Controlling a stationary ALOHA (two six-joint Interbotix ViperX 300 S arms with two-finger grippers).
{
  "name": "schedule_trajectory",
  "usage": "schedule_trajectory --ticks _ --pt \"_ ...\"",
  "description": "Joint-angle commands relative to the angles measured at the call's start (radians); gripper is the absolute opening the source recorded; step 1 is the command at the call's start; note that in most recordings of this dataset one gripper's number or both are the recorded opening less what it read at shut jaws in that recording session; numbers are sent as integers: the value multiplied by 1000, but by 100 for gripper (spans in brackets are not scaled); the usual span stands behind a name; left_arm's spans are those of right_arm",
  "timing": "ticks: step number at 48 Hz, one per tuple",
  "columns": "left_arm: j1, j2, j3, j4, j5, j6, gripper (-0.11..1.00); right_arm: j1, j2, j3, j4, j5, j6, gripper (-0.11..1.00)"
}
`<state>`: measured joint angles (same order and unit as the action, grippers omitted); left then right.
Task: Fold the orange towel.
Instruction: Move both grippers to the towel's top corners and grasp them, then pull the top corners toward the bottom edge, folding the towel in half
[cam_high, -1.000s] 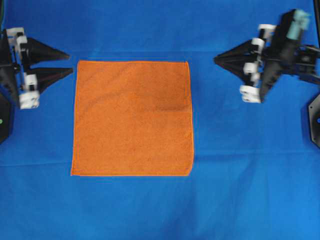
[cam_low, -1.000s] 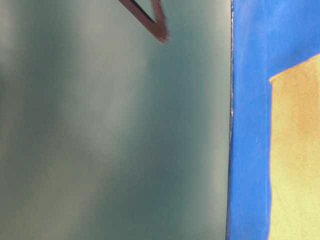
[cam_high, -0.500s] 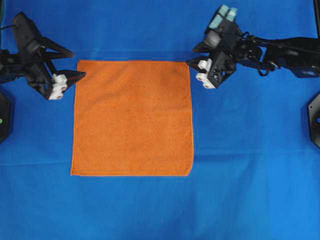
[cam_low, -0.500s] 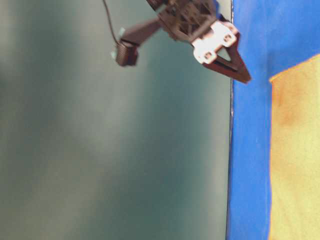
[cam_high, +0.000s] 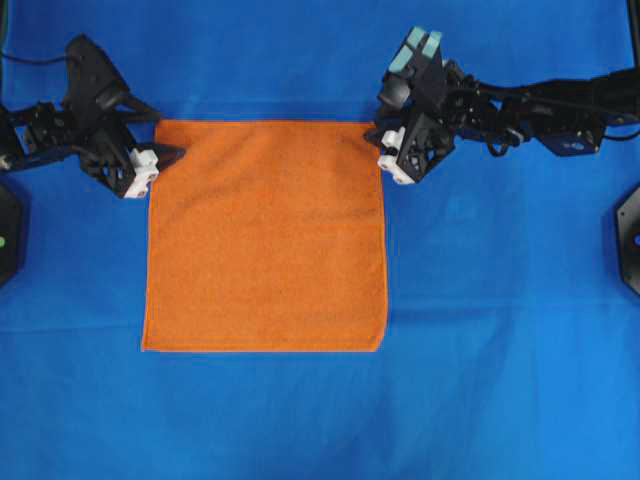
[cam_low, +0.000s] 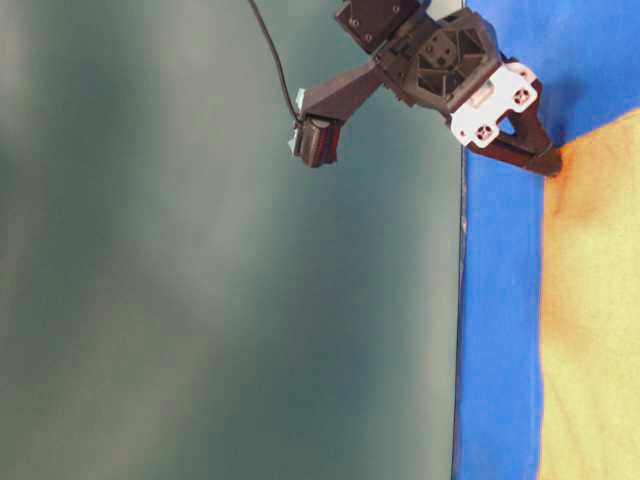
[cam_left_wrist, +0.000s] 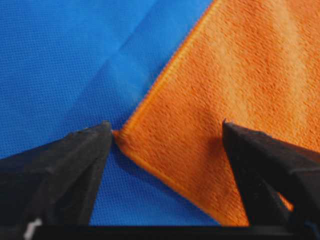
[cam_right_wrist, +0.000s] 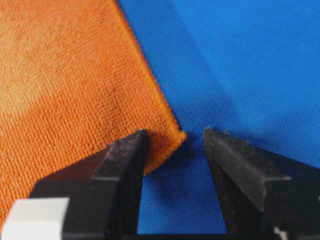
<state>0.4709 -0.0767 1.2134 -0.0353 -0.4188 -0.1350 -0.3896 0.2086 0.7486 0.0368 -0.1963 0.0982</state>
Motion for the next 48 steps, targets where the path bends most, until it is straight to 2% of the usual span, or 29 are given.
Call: schedule_trajectory --ticks 1,9,14,27,43,48 --pt "12 0 -14 3 -8 8 69 -3 3 -20 2 -9 2 47" --pt "6 21 -21 5 -3 29 22 -3 9 -23 0 -5 2 3" --pt "6 31 -23 5 -2 35 2 -3 9 -21 0 -5 2 2" --pt "6 -9 -25 5 25 37 1 -2 -12 -17 0 -5 3 2" --pt "5 -212 -18 8 149 40 1 3 -123 18 3 3 9 2" --pt "-5 -233 -14 8 163 40 1 5 -127 21 3 3 9 2"
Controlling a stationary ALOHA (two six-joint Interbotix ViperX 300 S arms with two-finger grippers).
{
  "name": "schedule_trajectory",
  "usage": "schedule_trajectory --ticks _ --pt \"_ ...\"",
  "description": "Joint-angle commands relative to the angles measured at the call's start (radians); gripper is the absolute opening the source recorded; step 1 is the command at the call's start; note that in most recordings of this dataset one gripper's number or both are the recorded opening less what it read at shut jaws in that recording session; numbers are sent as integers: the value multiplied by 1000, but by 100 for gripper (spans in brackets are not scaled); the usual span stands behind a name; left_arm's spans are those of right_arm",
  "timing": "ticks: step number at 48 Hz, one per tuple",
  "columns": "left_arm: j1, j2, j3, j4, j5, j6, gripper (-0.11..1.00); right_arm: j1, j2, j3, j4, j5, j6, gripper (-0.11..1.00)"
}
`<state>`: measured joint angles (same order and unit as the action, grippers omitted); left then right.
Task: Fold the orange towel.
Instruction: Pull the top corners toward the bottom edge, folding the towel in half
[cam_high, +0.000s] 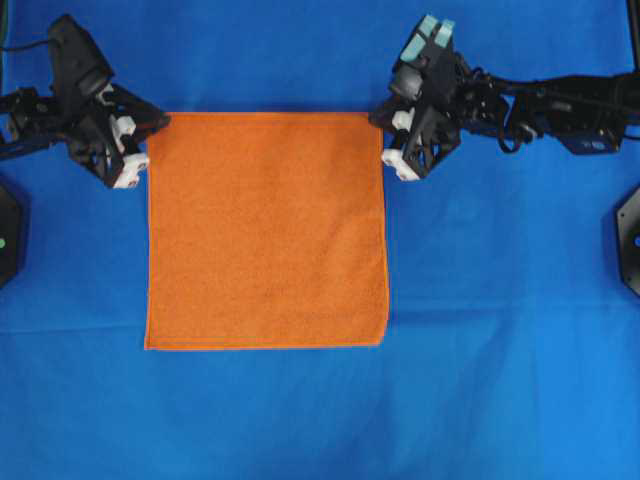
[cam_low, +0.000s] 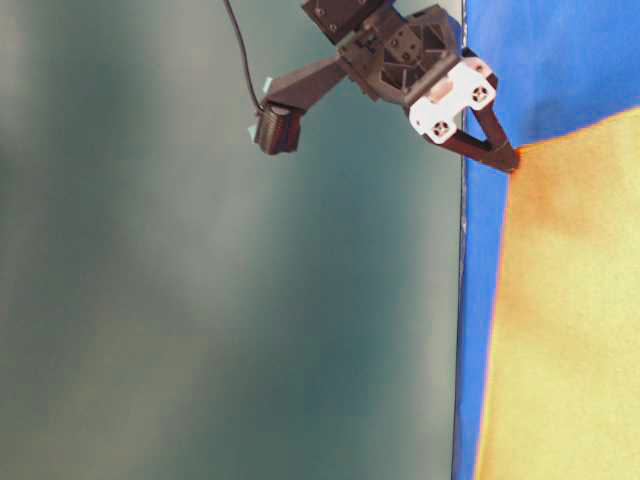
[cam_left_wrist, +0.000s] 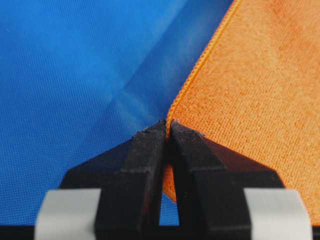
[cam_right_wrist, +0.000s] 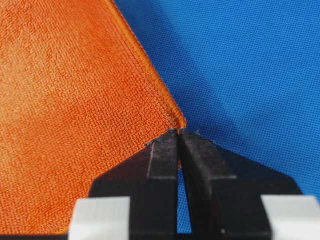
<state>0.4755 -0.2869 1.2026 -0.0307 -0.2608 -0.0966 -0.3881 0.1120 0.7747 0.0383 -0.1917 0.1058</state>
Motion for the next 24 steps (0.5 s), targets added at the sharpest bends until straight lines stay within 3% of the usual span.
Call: schedule_trajectory --ticks 1,12,24 --pt "-12 -26 -2 2 6 2 1 5 -29 -5 2 -2 2 2" --pt "-60 -29 -2 3 21 0 1 20 -54 0 2 9 3 2" --pt "-193 -78 -5 2 135 -8 1 144 -175 12 3 135 8 2"
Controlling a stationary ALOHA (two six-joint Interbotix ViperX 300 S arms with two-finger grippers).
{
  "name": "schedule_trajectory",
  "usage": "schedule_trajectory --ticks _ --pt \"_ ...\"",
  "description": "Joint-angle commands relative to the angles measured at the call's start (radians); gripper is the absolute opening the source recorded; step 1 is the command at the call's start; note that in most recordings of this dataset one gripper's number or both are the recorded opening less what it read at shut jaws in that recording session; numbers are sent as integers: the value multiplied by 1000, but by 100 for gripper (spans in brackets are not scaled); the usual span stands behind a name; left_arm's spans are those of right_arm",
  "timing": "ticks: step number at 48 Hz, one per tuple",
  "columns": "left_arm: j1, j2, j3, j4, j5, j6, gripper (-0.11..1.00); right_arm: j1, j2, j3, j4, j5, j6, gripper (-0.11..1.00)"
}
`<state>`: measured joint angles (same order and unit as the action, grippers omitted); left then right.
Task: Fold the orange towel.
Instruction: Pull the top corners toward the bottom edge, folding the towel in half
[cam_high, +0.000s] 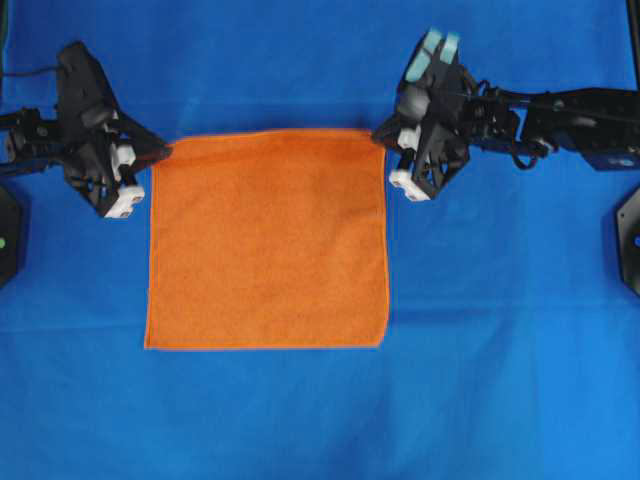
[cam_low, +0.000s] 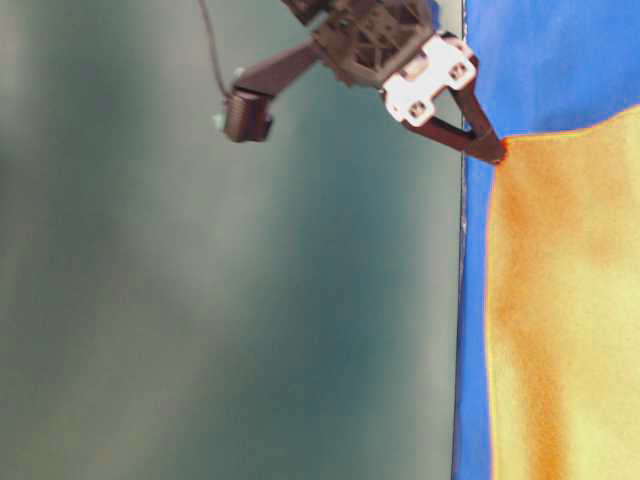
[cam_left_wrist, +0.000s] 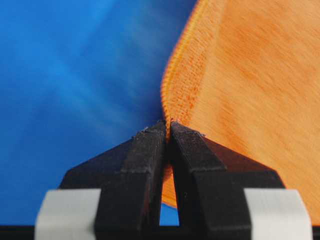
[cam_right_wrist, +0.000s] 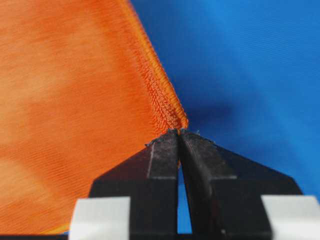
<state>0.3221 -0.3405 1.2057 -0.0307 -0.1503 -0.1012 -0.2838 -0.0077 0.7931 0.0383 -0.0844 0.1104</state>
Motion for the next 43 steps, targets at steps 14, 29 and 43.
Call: schedule_trajectory --ticks 14,29,43 --pt "-282 -130 -5 0 123 -74 1 232 -78 0 6 120 94 2" --pt "-534 -86 -23 0 123 -265 1 388 -77 11 6 135 187 2" --pt "-644 5 -74 0 127 -290 1 465 -51 -2 6 130 232 2"
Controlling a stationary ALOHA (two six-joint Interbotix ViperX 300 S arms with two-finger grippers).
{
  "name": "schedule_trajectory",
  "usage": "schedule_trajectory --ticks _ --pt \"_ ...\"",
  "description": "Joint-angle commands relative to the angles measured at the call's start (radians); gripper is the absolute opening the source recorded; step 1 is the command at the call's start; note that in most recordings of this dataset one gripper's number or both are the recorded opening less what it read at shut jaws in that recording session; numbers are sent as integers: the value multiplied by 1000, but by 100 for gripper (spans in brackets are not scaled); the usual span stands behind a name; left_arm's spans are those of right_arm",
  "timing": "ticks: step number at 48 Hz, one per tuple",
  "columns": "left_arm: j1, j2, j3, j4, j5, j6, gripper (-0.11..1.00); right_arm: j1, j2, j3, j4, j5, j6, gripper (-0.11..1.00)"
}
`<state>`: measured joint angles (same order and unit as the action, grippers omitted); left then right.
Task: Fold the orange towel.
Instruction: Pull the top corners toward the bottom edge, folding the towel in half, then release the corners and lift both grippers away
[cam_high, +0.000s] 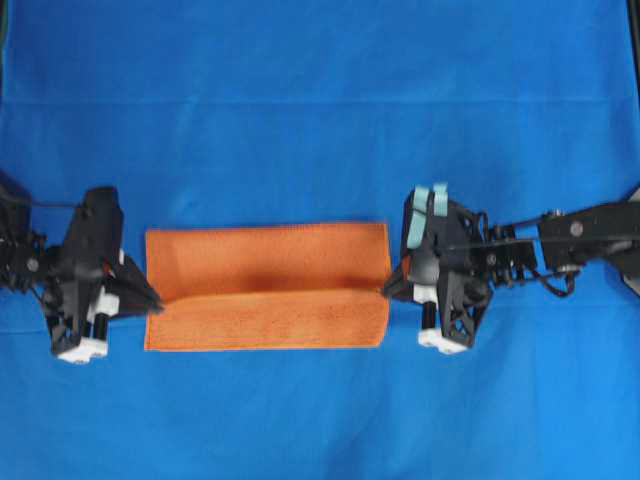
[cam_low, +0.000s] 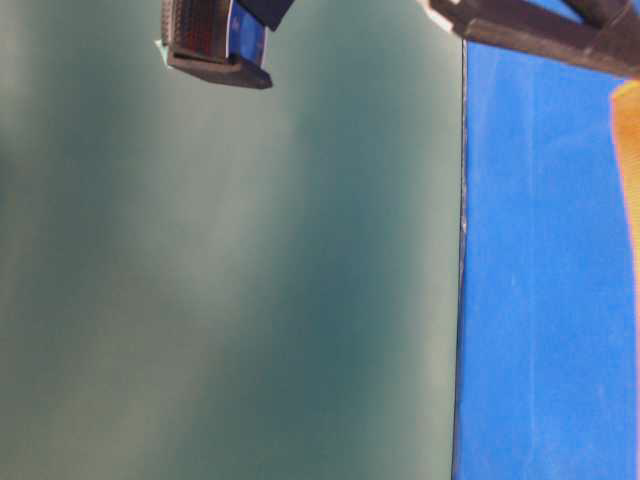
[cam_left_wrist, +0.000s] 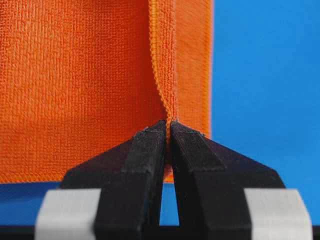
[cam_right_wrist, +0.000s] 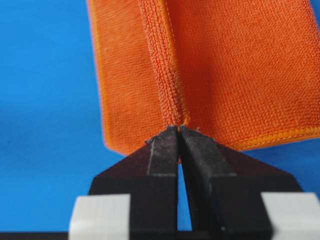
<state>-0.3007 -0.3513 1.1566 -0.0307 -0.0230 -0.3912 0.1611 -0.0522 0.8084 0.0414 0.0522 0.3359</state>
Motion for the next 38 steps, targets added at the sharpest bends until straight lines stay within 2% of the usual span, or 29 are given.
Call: schedule_trajectory --ticks 1,18,31,34,38 --pt "-25 23 -28 0 0 0 1 23 -3 -17 3 -6 9 2" --pt "-67 52 -43 2 2 0 1 55 34 -31 3 -21 37 2" --pt "-67 55 -43 2 -5 2 3 64 46 -46 3 -18 37 4" --pt "-66 55 -43 0 -5 2 11 63 51 -52 5 -18 37 18" --pt "-67 54 -43 0 -2 2 31 63 52 -58 3 -17 35 44"
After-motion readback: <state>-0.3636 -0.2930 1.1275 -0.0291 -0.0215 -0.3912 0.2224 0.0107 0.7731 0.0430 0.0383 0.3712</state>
